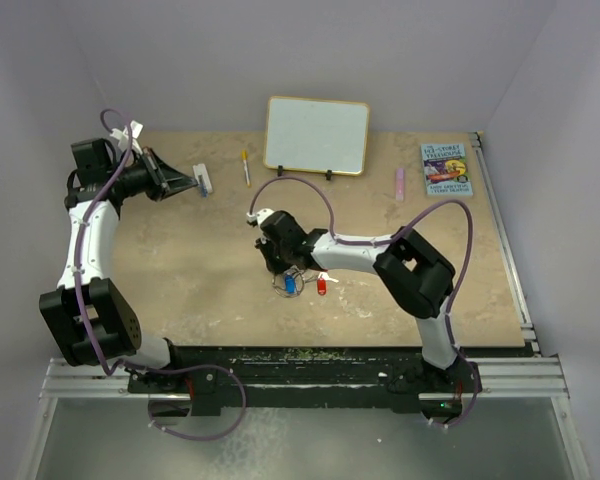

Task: Put the keys on the keyring

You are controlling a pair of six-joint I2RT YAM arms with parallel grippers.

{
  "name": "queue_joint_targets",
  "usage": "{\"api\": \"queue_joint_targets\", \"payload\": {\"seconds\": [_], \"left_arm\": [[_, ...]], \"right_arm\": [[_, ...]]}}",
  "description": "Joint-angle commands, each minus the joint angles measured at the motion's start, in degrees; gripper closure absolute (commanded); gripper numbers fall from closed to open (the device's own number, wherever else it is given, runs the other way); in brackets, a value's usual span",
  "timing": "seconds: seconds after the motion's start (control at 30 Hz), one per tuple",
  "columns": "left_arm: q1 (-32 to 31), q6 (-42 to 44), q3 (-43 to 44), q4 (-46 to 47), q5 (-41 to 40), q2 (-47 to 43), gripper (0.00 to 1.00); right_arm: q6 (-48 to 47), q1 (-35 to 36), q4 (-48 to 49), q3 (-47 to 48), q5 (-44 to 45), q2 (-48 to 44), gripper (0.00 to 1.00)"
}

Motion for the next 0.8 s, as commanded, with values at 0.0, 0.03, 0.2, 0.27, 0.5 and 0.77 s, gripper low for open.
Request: {"api": "queue_joint_targets", "payload": {"seconds": [0.0, 0.03, 0.2, 0.27, 0.5, 0.77], "left_arm": [[0.9, -0.6, -0.3, 2.1, 1.8, -0.2, 0.97], [1.0, -0.6, -0.3, 1.9, 1.9, -0.2, 0.97], [2.5, -0.5, 0.7, 0.9, 2.1, -0.4, 0.97], [3.7, -0.7, 2.0, 0.1, 3.0, -0.3, 0.97], [7.6, -3.1, 6.8, -2.6, 6.3, -1.4, 0.97], [7.8, -6.9, 6.7, 0.9, 4.5, -5.0, 0.97]], "right_arm": [[-0.1, 1.2, -2.3, 3.6, 0.3, 2.2, 0.98], [0.1, 1.5, -2.5, 4.0, 0.2, 2.3, 1.0], [0.1, 3.5, -0.9, 5.9, -2.3, 0.0, 1.0], [0.6, 4.5, 1.5, 6.4, -4.8, -2.7, 1.0], [5.0, 5.4, 8.6, 6.6, -12.0, -11.9, 1.0], [9.2, 3.1, 15.1, -3.3, -18.2, -15.0, 1.0]]}}
